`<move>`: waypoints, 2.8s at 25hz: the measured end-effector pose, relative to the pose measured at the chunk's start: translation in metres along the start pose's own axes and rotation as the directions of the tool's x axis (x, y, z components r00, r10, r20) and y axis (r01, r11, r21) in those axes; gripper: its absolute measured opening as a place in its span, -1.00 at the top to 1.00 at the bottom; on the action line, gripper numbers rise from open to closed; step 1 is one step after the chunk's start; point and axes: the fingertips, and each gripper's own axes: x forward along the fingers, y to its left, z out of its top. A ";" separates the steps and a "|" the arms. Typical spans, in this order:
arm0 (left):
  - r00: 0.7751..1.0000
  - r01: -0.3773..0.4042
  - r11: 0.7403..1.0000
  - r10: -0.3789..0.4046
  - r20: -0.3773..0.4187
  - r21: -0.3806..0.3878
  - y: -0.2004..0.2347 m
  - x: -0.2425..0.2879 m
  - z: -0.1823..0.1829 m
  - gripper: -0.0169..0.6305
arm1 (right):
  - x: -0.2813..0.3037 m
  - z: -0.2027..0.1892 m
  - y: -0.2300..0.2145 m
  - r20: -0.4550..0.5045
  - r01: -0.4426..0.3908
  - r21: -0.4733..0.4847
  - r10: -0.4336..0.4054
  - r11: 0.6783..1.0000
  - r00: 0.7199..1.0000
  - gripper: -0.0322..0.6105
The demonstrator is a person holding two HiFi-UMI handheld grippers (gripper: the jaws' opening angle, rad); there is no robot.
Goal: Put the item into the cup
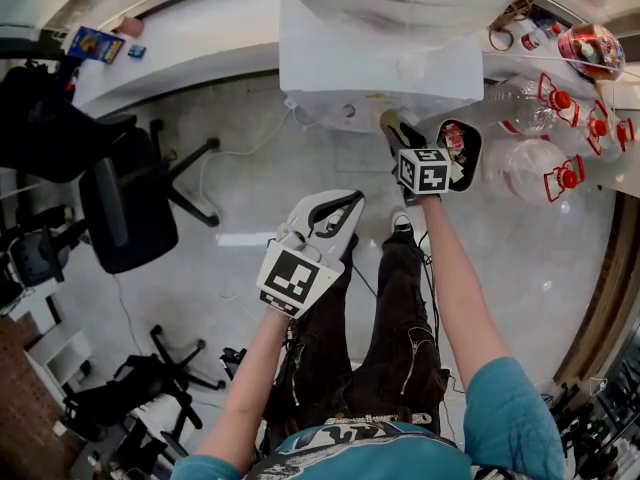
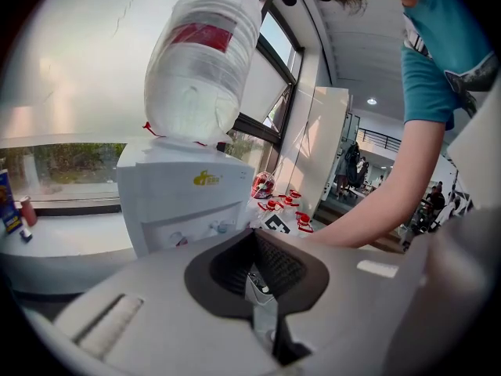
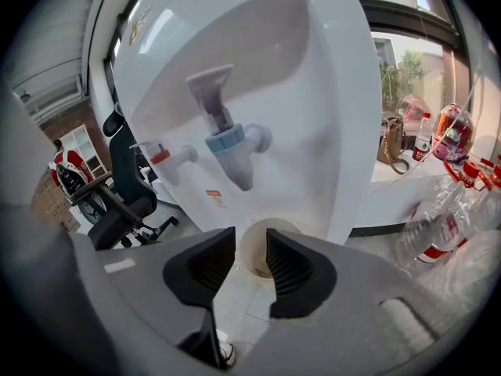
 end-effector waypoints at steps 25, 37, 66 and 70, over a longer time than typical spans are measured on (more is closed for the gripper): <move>1.000 0.025 0.998 -0.026 0.012 0.065 -0.017 -0.046 0.023 0.91 | -0.167 0.051 0.105 0.238 -0.199 0.144 0.162 0.969 0.958 0.56; 0.996 0.085 0.990 -0.085 -0.001 0.113 -0.044 -0.090 0.027 0.91 | -0.246 0.098 0.166 0.375 -0.253 0.062 0.212 0.966 0.902 0.60; 0.983 0.181 0.979 -0.182 0.009 0.097 -0.113 -0.138 0.032 0.91 | -0.370 0.040 0.244 0.428 -0.231 0.019 0.201 0.973 0.881 0.79; 0.983 0.181 0.977 -0.184 0.018 0.109 -0.132 -0.152 0.024 0.91 | -0.388 0.025 0.256 0.435 -0.238 0.014 0.208 0.971 0.876 0.79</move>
